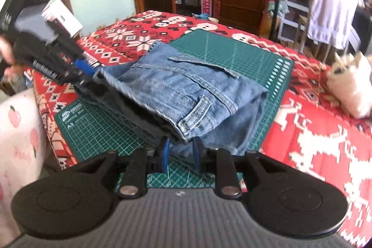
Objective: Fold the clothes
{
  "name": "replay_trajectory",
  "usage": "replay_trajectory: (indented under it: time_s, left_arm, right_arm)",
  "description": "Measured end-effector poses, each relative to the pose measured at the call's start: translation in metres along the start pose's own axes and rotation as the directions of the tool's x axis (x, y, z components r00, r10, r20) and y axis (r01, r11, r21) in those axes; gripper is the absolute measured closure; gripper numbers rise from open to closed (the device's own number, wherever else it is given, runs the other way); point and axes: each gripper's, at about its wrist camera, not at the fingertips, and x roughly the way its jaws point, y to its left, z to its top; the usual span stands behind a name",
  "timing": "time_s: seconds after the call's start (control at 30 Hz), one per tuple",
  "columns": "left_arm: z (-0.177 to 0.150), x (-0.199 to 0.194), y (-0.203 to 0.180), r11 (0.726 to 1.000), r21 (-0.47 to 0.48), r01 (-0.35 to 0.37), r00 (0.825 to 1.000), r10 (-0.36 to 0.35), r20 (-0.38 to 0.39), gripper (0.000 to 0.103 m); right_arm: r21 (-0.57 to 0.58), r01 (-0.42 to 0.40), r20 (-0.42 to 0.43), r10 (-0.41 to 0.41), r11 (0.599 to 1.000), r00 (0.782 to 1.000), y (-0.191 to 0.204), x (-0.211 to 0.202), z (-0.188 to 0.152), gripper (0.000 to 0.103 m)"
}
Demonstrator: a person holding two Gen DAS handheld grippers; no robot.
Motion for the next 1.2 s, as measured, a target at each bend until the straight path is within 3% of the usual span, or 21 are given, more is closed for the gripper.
replay_trajectory:
  time_s: [0.07,0.17,0.27,0.37,0.47,0.63,0.7,0.73,0.8,0.93,1.03,1.2]
  left_arm:
    - [-0.005,-0.010,0.011,0.998,-0.055,-0.008,1.000,0.009,0.011,0.073]
    - [-0.012,-0.022,0.035,0.985,-0.167,-0.033,0.998,0.041,0.042,0.070]
    - [-0.018,-0.026,0.063,0.955,-0.290,-0.061,0.996,0.079,0.052,0.068]
    - [-0.022,-0.017,0.087,0.912,-0.409,-0.045,0.997,0.064,0.032,0.068]
    - [-0.026,-0.005,0.098,0.878,-0.479,-0.008,1.000,0.016,0.013,0.067]
    - [-0.028,0.007,0.102,0.860,-0.509,0.034,0.999,-0.032,0.013,0.067]
    - [-0.030,0.010,0.106,0.845,-0.531,0.061,0.998,-0.056,0.026,0.074]
    - [-0.032,0.013,0.108,0.828,-0.553,0.089,0.996,-0.083,0.036,0.084]
    - [-0.035,0.014,0.110,0.809,-0.575,0.124,0.992,-0.113,0.056,0.090]
    - [-0.040,0.005,0.107,0.811,-0.569,0.134,0.991,-0.117,0.066,0.097]
    - [-0.049,-0.006,0.107,0.804,-0.578,0.143,0.990,-0.127,0.069,0.098]
    - [-0.068,-0.018,0.095,0.818,-0.555,0.149,0.988,-0.146,0.049,0.098]
  right_arm:
    - [0.074,-0.009,0.014,0.008,0.997,1.000,-0.012,-0.010,-0.001,0.079]
    - [0.234,0.011,0.009,-0.014,0.972,1.000,-0.040,-0.020,-0.004,0.079]
    - [0.431,-0.002,0.008,-0.002,0.902,1.000,-0.073,-0.018,-0.013,0.078]
    - [0.570,-0.027,0.017,0.022,0.821,1.000,-0.095,-0.011,-0.020,0.077]
    - [0.606,-0.045,0.012,0.048,0.794,0.999,-0.102,-0.002,-0.020,0.076]
    - [0.624,-0.022,-0.032,0.055,0.781,0.998,-0.104,0.017,-0.018,0.074]
    - [0.633,-0.017,-0.042,0.056,0.774,0.998,-0.104,0.024,-0.017,0.075]
    - [0.638,-0.014,-0.048,0.057,0.770,0.997,-0.105,0.027,-0.017,0.078]
    - [0.647,-0.014,-0.051,0.061,0.763,0.997,-0.104,0.027,-0.018,0.084]
    - [0.651,-0.003,-0.060,0.055,0.759,0.997,-0.096,0.023,-0.020,0.090]
    - [0.653,0.003,-0.076,0.061,0.757,0.995,-0.087,0.016,-0.021,0.091]
    - [0.674,-0.009,-0.089,0.094,0.739,0.992,-0.072,-0.006,-0.035,0.098]
